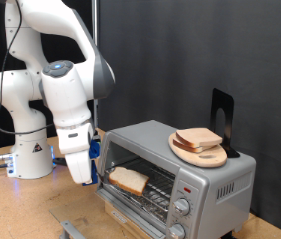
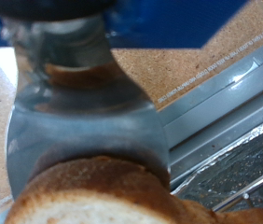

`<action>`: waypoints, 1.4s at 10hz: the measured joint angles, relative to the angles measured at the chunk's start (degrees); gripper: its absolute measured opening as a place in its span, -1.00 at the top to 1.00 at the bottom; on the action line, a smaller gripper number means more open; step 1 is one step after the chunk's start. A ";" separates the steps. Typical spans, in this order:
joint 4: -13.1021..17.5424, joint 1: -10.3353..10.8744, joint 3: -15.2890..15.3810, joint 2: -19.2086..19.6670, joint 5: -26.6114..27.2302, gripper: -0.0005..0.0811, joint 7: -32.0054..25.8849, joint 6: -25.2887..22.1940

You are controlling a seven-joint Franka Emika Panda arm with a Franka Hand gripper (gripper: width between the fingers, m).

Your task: Make a piece of toast with the oven

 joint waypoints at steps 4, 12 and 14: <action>-1.38 -1.26 -0.42 -0.01 -7.38 0.02 -0.81 1.84; -1.95 -3.90 -3.27 -2.05 -5.10 0.02 -7.68 0.69; -1.68 -3.28 -2.42 -3.29 -2.67 0.02 -7.14 -0.30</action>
